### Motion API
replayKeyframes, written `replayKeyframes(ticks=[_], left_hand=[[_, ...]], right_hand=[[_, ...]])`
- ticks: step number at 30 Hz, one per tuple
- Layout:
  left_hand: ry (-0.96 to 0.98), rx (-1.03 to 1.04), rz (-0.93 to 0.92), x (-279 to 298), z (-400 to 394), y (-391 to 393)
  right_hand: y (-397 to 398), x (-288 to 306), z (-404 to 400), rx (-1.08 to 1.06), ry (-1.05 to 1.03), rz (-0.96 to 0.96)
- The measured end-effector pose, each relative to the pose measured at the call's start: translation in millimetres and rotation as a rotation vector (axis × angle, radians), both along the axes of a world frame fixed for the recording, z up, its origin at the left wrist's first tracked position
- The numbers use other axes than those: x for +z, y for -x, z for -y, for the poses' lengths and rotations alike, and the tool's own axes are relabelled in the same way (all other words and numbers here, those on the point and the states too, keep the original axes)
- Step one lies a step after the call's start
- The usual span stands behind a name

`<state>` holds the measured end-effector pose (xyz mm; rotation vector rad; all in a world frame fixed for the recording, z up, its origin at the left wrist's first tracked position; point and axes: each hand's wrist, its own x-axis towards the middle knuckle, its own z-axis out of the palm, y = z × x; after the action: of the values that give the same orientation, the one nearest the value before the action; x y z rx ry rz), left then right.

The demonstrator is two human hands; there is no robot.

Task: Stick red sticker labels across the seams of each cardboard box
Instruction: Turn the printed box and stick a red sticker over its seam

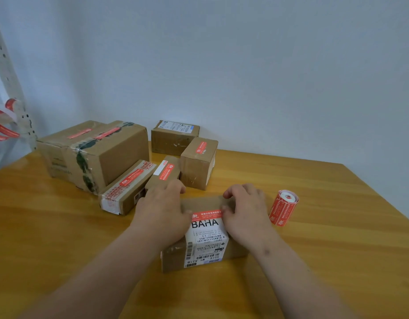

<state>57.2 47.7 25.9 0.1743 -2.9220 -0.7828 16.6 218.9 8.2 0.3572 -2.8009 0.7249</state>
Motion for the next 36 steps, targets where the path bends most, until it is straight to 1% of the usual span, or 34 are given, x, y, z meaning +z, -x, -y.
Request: replayKeyframes(ticks=[2, 4, 7, 10, 14, 16, 17, 18, 20, 22, 26, 30, 31, 34, 36], left_hand=[[-0.096, 0.014, -0.01, -6.7, 6.1, -0.9], [-0.138, 0.002, -0.031, -11.6, 8.5, -2.3], [-0.11, -0.005, -0.049, -15.9, 7.5, -2.6], [-0.09, -0.008, -0.031, -17.0, 6.0, -0.8], [-0.29, -0.038, 0.041, -15.4, 15.1, 1.5], [-0.375, -0.041, 0.065, -15.4, 17.1, 2.3], [-0.367, -0.028, 0.054, -16.5, 15.5, 3.3], [-0.317, -0.004, 0.034, -17.1, 12.2, 4.4], [-0.159, 0.051, -0.012, -18.8, 4.5, 7.2], [-0.103, 0.083, -0.03, -19.3, 0.7, 8.9], [-0.243, 0.061, -0.022, -20.9, 6.1, 7.1], [-0.191, 0.034, -0.041, -21.1, 5.2, 3.8], [-0.213, 0.024, -0.038, -20.5, 6.1, 3.0], [-0.292, -0.009, -0.062, -19.1, 11.2, 0.1], [-0.301, -0.059, -0.044, -18.4, 15.1, -5.0]], right_hand=[[1.2, 2.8, -1.1, -0.02, 0.014, 0.072], [2.3, 5.7, -2.5, 0.0, 0.061, 0.138], [0.5, 9.7, -3.9, 0.024, 0.119, 0.206], [-1.0, 12.1, -6.0, 0.062, 0.047, 0.257], [2.1, 13.8, -15.3, 0.059, 0.182, 0.351], [2.4, 11.9, -13.5, 0.038, 0.215, 0.382], [2.7, 10.0, -10.3, 0.01, 0.223, 0.379], [3.7, 7.8, -6.5, -0.026, 0.218, 0.363], [4.3, 5.8, 0.8, -0.087, 0.134, 0.312], [5.1, 5.8, 3.6, -0.108, 0.088, 0.278], [3.1, 6.8, -0.6, -0.085, 0.176, 0.306], [-1.6, 10.6, -1.6, -0.002, 0.061, 0.322], [-1.3, 11.1, -2.5, 0.006, 0.071, 0.318], [-3.3, 13.1, -9.3, 0.002, 0.21, 0.308], [-8.8, 15.7, -14.2, 0.06, 0.211, 0.334]])
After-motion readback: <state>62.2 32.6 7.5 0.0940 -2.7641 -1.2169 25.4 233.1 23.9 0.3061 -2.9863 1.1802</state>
